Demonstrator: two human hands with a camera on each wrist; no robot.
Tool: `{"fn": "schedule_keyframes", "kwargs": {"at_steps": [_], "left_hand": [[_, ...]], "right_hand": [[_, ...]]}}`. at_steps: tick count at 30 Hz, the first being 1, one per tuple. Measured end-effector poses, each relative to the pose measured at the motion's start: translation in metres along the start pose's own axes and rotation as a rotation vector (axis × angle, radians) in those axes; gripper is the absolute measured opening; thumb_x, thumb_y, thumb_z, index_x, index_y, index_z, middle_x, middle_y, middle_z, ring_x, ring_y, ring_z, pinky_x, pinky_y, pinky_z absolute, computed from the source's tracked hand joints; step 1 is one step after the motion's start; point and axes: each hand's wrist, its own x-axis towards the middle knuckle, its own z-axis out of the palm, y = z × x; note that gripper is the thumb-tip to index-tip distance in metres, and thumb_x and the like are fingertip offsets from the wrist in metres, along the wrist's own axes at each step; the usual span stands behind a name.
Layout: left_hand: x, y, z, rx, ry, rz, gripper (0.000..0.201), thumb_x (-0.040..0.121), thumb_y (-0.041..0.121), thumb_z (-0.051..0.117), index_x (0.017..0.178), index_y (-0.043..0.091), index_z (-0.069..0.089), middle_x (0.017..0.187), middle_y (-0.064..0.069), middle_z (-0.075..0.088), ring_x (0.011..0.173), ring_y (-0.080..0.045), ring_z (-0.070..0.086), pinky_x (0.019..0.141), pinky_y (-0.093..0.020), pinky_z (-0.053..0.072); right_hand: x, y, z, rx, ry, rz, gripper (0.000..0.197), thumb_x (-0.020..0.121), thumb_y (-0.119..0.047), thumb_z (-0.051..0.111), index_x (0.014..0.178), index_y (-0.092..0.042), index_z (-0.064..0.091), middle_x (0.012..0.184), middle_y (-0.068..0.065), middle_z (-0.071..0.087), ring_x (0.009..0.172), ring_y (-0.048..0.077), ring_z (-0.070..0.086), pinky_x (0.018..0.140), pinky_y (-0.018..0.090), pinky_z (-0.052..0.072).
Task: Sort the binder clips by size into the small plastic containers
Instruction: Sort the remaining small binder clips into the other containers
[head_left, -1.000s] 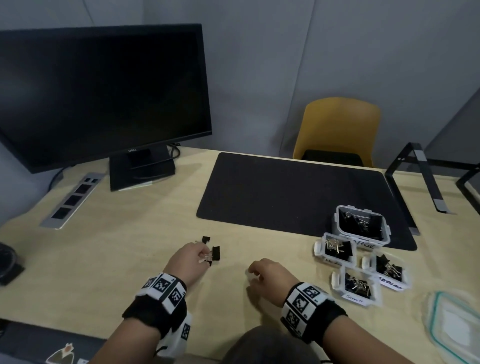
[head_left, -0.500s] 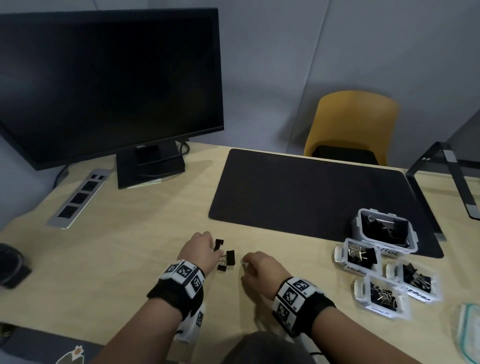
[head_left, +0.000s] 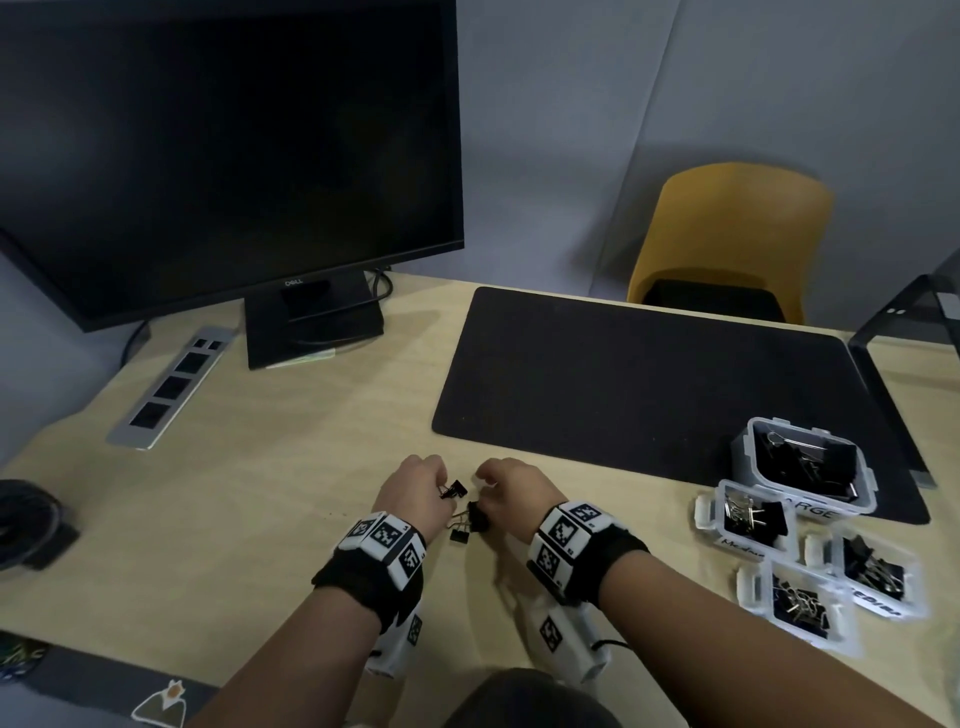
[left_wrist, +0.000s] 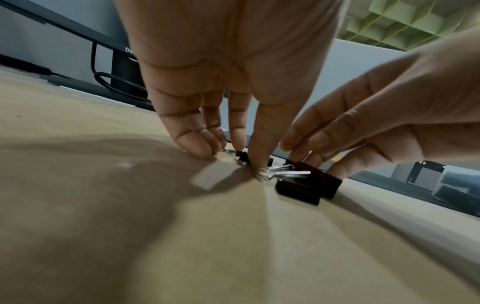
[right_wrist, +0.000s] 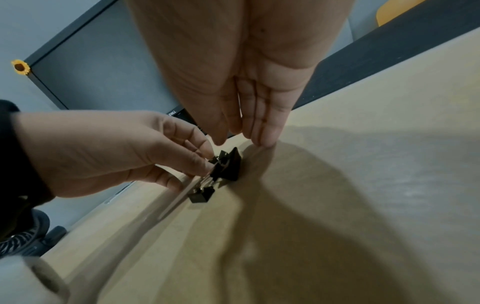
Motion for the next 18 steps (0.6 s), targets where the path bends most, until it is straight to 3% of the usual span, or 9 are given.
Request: {"fn": "schedule_keyframes", "kwargs": {"at_steps": [6, 11, 14, 18], "left_hand": [[0.006, -0.001, -0.001, 0.015, -0.036, 0.051, 0.01, 0.085, 0.021, 0.063, 0.093, 0.016, 0.062, 0.106, -0.004, 0.054, 0.094, -0.025, 0.058, 0.073, -0.027, 0.04], [0.003, -0.009, -0.004, -0.01, -0.013, 0.07, 0.004, 0.085, 0.019, 0.061, 0.089, 0.017, 0.06, 0.102, -0.002, 0.052, 0.089, -0.022, 0.058, 0.072, -0.025, 0.041], [0.001, -0.015, -0.004, -0.029, 0.01, 0.045, 0.013, 0.083, 0.022, 0.064, 0.091, 0.02, 0.053, 0.098, 0.001, 0.048, 0.088, -0.02, 0.056, 0.071, -0.024, 0.039], [0.001, -0.021, -0.003, -0.033, 0.012, -0.001, 0.024, 0.082, 0.03, 0.067, 0.1, 0.019, 0.055, 0.105, 0.0, 0.052, 0.093, -0.019, 0.056, 0.073, -0.025, 0.04]], "right_hand": [[0.013, -0.002, 0.003, 0.024, -0.005, 0.025, 0.034, 0.085, -0.016, 0.054, 0.118, -0.017, 0.057, 0.111, 0.006, 0.064, 0.101, 0.022, 0.059, 0.086, 0.027, 0.046], [0.017, 0.001, 0.002, 0.038, -0.014, 0.036, 0.032, 0.085, -0.015, 0.055, 0.117, -0.017, 0.058, 0.109, 0.004, 0.064, 0.101, 0.021, 0.058, 0.084, 0.025, 0.045], [0.019, 0.0, 0.003, 0.027, -0.014, 0.029, 0.032, 0.085, -0.016, 0.056, 0.117, -0.018, 0.059, 0.109, 0.004, 0.063, 0.101, 0.021, 0.058, 0.086, 0.026, 0.046], [0.021, -0.003, 0.004, 0.001, -0.03, -0.002, 0.032, 0.085, -0.016, 0.056, 0.117, -0.02, 0.059, 0.111, 0.005, 0.061, 0.102, 0.021, 0.057, 0.087, 0.026, 0.045]]}}
